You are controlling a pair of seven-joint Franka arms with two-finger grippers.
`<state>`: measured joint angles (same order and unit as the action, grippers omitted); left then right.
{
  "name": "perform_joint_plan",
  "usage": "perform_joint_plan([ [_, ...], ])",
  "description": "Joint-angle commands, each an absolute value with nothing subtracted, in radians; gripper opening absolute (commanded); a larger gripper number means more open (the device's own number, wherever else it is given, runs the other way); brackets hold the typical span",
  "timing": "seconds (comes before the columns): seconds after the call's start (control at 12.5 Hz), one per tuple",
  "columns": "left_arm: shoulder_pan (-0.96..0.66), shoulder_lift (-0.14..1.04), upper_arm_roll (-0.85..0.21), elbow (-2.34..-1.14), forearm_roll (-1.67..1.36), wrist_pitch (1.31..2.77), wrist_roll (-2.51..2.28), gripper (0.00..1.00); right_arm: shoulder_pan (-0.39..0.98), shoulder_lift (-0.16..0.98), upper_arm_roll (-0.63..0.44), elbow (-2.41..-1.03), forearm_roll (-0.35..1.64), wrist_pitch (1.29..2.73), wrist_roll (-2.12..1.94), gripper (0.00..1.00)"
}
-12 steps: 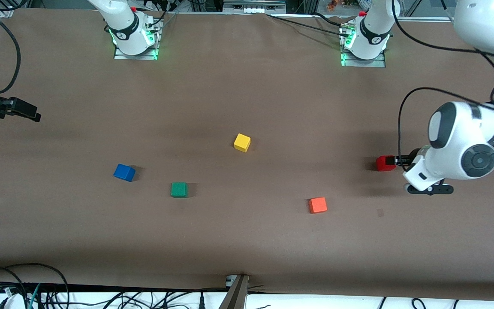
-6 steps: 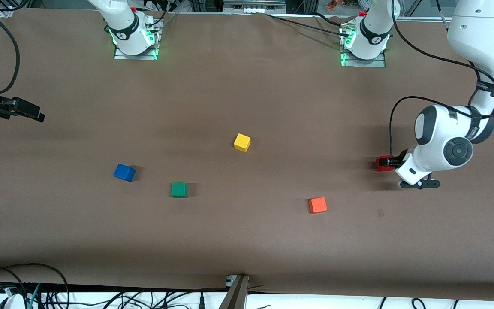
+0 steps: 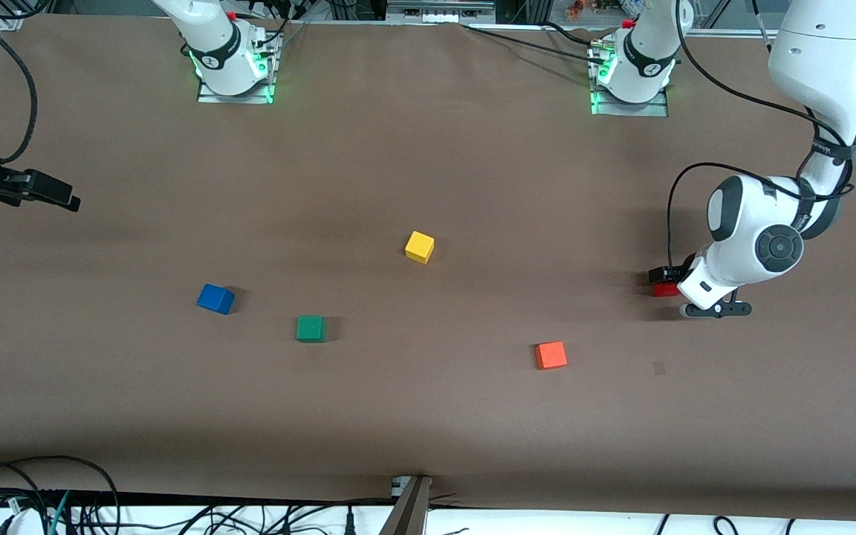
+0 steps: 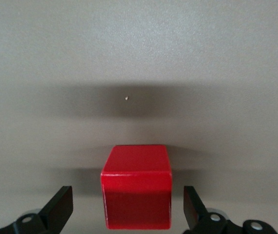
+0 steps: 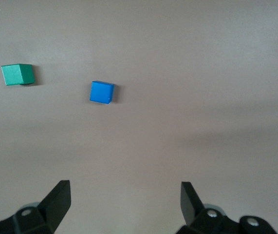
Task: Pass red block to right arm, stack on blue
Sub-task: 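Close the left gripper on the red cube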
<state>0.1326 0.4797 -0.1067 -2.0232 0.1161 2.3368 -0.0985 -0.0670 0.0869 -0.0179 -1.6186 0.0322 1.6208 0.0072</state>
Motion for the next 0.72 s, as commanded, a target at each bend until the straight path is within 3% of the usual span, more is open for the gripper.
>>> perform_joint_plan([
  [0.0, 0.135, 0.445, -0.110, -2.059, 0.135, 2.347, -0.100, 0.93, -0.072, 0.090, -0.017, -1.625, 0.069, 1.626, 0.023, 1.00],
  [0.16, 0.130, 0.445, -0.112, -2.059, 0.137, 2.345, -0.095, 0.56, -0.072, 0.092, -0.017, -1.624, 0.074, 1.623, 0.023, 1.00],
  [0.24, 0.129, 0.446, -0.112, -2.057, 0.137, 2.345, -0.086, 0.43, -0.072, 0.101, -0.017, -1.621, 0.074, 1.624, 0.020, 1.00],
  [0.64, 0.127, 0.445, -0.113, -2.045, 0.138, 2.342, -0.077, 0.00, -0.064, 0.109, -0.012, -1.618, 0.066, 1.611, 0.020, 1.00],
])
